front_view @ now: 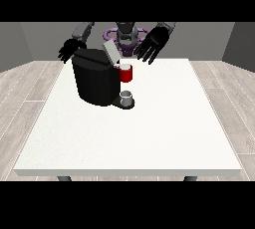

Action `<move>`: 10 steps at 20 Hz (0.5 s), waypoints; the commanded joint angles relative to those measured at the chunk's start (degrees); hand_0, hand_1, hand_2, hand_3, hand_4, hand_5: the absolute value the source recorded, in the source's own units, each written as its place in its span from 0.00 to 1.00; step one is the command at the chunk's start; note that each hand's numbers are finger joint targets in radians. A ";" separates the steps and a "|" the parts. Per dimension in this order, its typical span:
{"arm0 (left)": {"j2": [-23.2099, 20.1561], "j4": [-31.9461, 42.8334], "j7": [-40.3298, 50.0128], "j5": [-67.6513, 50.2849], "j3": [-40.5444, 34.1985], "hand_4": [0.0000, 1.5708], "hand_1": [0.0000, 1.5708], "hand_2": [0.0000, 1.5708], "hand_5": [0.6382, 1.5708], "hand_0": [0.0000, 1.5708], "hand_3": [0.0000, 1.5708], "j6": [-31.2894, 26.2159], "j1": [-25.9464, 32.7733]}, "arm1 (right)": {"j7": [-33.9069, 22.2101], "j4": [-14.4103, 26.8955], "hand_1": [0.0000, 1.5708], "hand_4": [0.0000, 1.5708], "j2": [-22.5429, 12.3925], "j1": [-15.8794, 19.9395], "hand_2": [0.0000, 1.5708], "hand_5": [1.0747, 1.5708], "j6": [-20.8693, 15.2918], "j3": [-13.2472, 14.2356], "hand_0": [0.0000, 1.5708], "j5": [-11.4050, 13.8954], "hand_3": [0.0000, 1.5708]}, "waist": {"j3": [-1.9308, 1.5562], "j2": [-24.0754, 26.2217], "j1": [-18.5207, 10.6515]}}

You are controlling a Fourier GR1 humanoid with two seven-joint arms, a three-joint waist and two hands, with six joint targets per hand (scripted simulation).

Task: Insert the coffee pod into the coffee machine and close the lid

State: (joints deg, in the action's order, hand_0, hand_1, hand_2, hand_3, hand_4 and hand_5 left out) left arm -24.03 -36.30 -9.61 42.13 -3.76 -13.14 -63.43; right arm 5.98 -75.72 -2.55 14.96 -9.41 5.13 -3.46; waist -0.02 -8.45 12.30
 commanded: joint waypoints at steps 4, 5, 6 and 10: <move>6.36 0.38 0.00 -9.46 -8.38 0.00 0.00 0.00 1.00 0.00 0.00 2.85 8.67 | -1.05 -1.62 0.00 0.24 -0.47 -6.59 0.00 1.00 1.85 0.80 0.00 -2.12 0.00 | 0.10 9.06 -2.52; 7.63 0.54 1.62 -10.56 -8.99 0.00 0.00 0.00 1.00 0.00 0.00 1.74 7.51 | -1.16 -1.80 0.00 0.25 1.41 -6.29 0.00 1.00 0.39 -1.14 0.00 -0.61 0.00 | 0.07 9.99 -2.87; 9.31 -0.76 -0.39 -13.27 -10.87 0.05 0.00 0.00 1.00 0.00 0.00 2.38 8.27 | 1.36 -0.35 0.00 0.28 -0.96 -6.63 0.00 1.00 2.00 1.40 0.00 -1.83 0.00 | 0.05 10.12 -4.49; 14.37 -0.57 -5.26 -19.63 -14.47 0.00 0.00 0.00 1.00 0.00 0.00 0.83 16.17 | 1.08 -1.08 0.00 0.23 -2.90 -8.68 0.00 1.00 2.00 0.52 0.00 0.49 0.00 | 0.10 14.56 -9.24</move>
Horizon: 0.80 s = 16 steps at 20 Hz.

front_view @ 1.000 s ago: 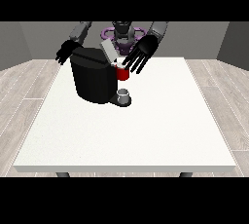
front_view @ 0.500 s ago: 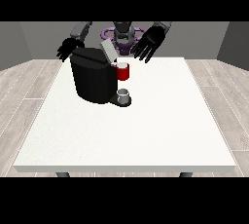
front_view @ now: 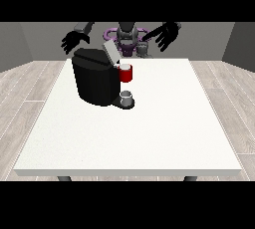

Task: Insert the coffee pod into the coffee machine and close the lid

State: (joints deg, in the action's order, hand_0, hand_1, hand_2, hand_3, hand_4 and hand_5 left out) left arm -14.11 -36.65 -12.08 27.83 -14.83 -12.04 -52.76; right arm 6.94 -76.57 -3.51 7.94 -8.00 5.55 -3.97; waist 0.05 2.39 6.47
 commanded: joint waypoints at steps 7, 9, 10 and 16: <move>7.45 -0.90 -0.02 -10.81 -6.29 0.09 0.00 0.00 1.00 0.00 0.00 -2.74 10.72 | -6.29 -4.36 0.00 0.08 -5.60 1.25 0.00 1.00 5.22 -0.41 0.00 -0.93 0.00 | -0.03 10.69 -7.83; 7.36 -1.69 -3.39 -11.89 -6.92 0.14 0.00 0.00 1.00 0.00 0.00 -2.81 14.25 | -7.90 -6.83 0.00 0.00 -6.60 2.82 0.00 1.00 6.12 -0.92 0.00 -0.99 0.00 | -0.01 10.92 -8.09; 6.64 -1.97 -2.94 -11.74 -6.63 0.06 0.00 0.00 1.00 0.00 0.00 -2.86 15.86 | -7.14 -8.45 0.00 0.03 -7.05 1.43 0.00 1.00 7.62 -1.52 0.00 -1.11 0.00 | -0.03 10.70 -6.79; 11.88 -6.53 -1.37 -15.00 -5.15 0.00 0.00 0.00 1.00 0.00 0.00 -4.53 19.72 | -9.70 -7.22 0.00 0.00 -5.51 3.99 0.00 1.00 7.21 -4.20 0.00 0.75 0.00 | -0.05 11.33 -12.49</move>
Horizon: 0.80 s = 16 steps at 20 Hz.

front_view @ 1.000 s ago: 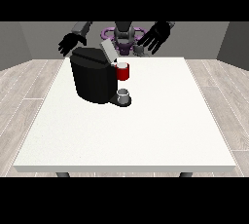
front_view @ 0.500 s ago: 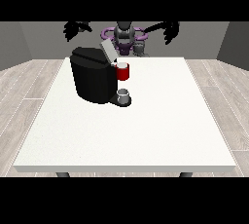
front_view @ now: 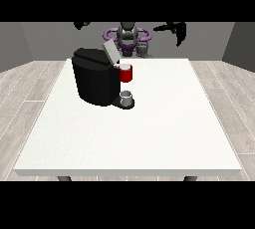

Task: Insert the coffee pod into the coffee machine and close the lid

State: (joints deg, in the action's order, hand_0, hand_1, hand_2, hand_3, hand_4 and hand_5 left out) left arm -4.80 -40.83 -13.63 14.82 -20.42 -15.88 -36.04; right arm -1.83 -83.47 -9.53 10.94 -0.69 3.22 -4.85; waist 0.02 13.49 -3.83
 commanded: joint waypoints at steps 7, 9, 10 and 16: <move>4.62 -12.17 2.82 -5.10 2.75 0.00 0.00 0.00 1.00 0.00 0.00 -0.51 8.60 | -0.71 1.00 0.00 0.10 -0.31 3.93 0.00 1.00 1.75 -2.01 0.00 2.63 0.00 | -0.03 -1.47 -4.59; 0.35 -13.52 0.60 -7.45 1.10 0.06 0.00 0.00 1.00 0.00 0.00 -4.42 9.65 | 1.20 2.22 0.00 0.00 -1.72 5.46 0.00 1.00 2.78 -0.75 0.00 2.65 0.00 | -0.02 -5.10 -4.50; 4.62 -16.39 3.36 -6.89 3.99 0.13 0.00 0.00 1.00 0.00 0.00 -2.71 10.80 | 0.86 4.65 0.00 0.08 -2.64 5.49 0.00 1.00 4.18 0.28 0.00 1.93 0.00 | -0.03 -4.20 -5.58; 4.76 -23.92 6.79 -12.20 9.82 0.00 0.00 0.00 1.00 0.00 0.00 0.74 16.52 | 1.49 9.73 0.00 0.00 -0.94 8.66 0.00 1.00 4.44 2.54 0.00 -0.38 0.00 | -0.04 -5.65 -6.09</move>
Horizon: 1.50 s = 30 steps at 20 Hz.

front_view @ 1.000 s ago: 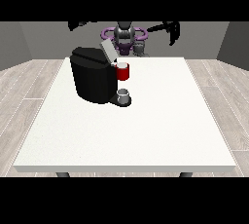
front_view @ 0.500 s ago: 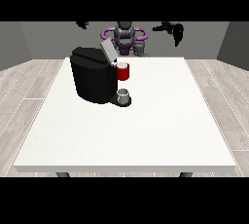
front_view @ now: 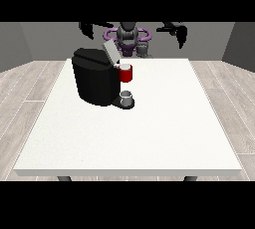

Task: Insert the coffee pod into the coffee machine and close the lid

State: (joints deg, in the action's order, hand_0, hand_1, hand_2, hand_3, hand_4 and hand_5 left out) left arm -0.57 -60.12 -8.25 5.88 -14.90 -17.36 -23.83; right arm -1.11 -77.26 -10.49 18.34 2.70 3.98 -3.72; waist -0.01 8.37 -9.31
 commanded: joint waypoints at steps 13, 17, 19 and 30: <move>-3.14 -17.87 5.95 -6.08 4.78 0.00 0.00 0.00 1.00 0.00 0.00 3.23 9.60 | 5.77 13.77 0.00 0.00 -1.25 9.06 0.00 1.00 3.36 2.70 0.00 0.55 0.00 | 0.00 -7.51 1.20; -3.12 -18.42 4.12 -5.37 5.81 0.00 0.00 0.00 1.00 0.00 0.00 4.56 10.74 | 4.51 14.19 0.00 0.00 1.40 12.36 0.00 1.00 1.20 0.50 0.00 2.70 0.00 | 0.01 -8.96 2.47; -2.36 -20.17 5.88 -6.68 6.08 0.00 0.00 0.00 1.00 0.00 0.00 4.62 11.74 | 3.79 14.71 0.00 0.00 -1.13 12.85 0.00 1.00 4.51 1.37 0.00 1.87 0.00 | 0.01 -8.06 2.35; -4.86 -21.72 5.85 -7.60 5.56 0.00 0.00 0.00 1.00 0.00 0.00 5.68 7.28 | 9.23 20.37 0.00 0.00 -0.33 20.15 0.00 1.00 2.55 2.96 0.00 3.19 0.00 | 0.00 -14.91 0.35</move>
State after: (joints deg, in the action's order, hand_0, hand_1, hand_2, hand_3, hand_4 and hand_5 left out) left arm -5.23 -80.18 -2.52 -1.74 -9.79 -12.37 -15.54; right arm 5.18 -60.63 -9.96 36.66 4.19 5.66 -0.31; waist 0.24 -3.45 -7.68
